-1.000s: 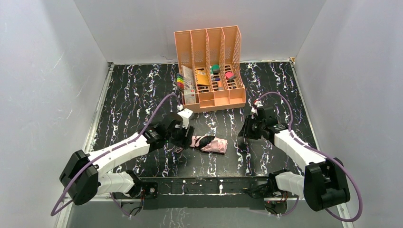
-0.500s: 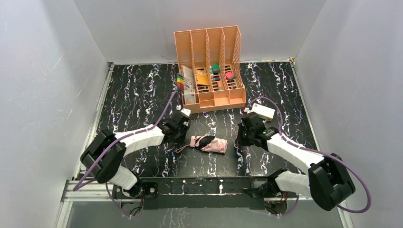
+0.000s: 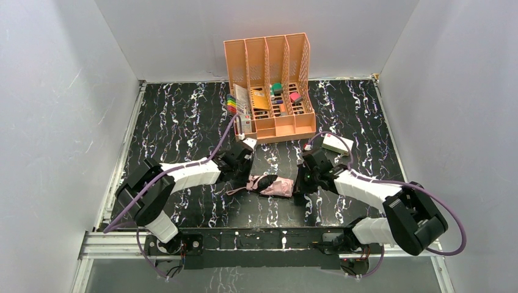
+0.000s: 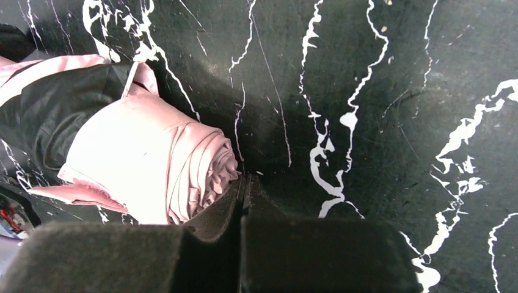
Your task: Put away the umbrella
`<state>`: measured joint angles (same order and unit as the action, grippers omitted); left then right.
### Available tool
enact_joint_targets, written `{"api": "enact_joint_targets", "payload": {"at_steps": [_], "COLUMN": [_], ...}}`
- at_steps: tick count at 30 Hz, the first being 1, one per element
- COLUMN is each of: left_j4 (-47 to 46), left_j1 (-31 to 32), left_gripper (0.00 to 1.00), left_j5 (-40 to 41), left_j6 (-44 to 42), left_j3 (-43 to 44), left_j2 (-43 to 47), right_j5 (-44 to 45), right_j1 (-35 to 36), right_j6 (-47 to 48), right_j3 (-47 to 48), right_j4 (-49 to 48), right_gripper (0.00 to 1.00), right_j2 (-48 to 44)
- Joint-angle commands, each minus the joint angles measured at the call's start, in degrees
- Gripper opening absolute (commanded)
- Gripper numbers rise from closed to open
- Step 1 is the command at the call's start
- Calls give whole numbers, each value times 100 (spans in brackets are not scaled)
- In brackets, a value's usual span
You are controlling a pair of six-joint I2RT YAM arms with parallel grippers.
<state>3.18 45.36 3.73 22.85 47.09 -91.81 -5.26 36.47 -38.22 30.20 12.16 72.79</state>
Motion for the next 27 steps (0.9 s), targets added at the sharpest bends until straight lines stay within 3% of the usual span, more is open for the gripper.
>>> {"api": "enact_joint_targets", "payload": {"at_steps": [1, 10, 19, 24, 27], "left_j4": [-242, -272, 59, 243, 320], "left_j1": [401, 631, -126, -517, -735], "left_gripper": [0, 0, 0, 10, 32], "left_j5": [-373, -35, -206, -236, -217], "left_j6": [331, 506, -35, -196, -155], "left_j3": [-50, 298, 737, 875, 692], "left_j2": [-194, -410, -349, -329, -23], "right_j5": [-370, 35, 56, 453, 946], "right_j1": [148, 299, 295, 225, 121], "right_j6": [-279, -255, 122, 489, 733], "right_j3": [205, 727, 1261, 1756, 1771], "right_j4": [-734, -711, -1137, -827, -486], "right_gripper": [6, 6, 12, 19, 30], "right_j2": [324, 649, 1349, 1682, 1450]}}
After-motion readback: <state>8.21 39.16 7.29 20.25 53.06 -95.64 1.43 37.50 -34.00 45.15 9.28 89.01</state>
